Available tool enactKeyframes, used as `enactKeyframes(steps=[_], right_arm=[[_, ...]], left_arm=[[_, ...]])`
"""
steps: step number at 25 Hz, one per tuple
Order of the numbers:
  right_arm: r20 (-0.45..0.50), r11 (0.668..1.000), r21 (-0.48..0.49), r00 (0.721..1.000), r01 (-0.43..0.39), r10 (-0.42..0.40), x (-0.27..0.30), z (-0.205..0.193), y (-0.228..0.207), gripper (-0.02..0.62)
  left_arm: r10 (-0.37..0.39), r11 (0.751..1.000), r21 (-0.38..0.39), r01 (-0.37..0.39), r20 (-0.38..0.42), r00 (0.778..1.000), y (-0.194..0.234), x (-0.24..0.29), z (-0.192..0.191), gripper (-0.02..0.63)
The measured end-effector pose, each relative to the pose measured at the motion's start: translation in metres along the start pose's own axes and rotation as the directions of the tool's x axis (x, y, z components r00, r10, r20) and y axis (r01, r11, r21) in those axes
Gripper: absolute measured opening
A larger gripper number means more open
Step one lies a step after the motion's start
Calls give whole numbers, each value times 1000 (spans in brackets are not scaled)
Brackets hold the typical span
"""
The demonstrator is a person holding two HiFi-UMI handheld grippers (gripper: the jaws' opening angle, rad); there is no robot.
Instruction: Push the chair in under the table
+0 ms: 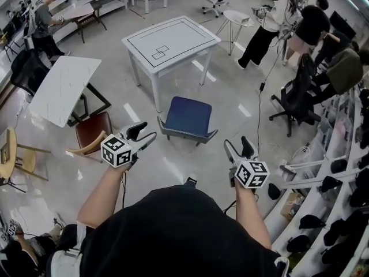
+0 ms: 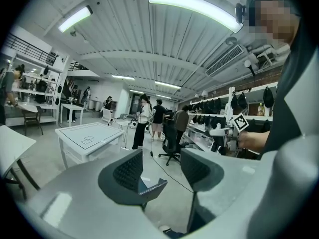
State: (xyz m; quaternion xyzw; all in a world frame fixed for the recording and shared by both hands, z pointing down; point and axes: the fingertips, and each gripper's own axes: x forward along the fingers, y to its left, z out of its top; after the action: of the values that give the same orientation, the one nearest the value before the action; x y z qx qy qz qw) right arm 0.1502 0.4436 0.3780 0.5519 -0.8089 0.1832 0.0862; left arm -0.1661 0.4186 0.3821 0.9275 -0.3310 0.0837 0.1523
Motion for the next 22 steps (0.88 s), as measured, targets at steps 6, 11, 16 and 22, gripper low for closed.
enactKeyframes(steps=[6,11,16,22], right_arm=[[-33,1000,16,999,-18,19,46,9,-43,362],[-54,999,15,998,-33,34,83,23,-76,362],[-73,998,15,995,-61,62,117,34,-106,360],[-88,994,24,990,-105,107,151,43,-131,359]], left_arm=[[5,1000,-10,-5,-27,1000,25,57,13,357],[8,1000,-24,-9,-38,999,42,99,23,357],[28,999,-33,-29,-44,999,59,136,33,357],[63,997,-48,-66,-51,997,74,165,40,357]])
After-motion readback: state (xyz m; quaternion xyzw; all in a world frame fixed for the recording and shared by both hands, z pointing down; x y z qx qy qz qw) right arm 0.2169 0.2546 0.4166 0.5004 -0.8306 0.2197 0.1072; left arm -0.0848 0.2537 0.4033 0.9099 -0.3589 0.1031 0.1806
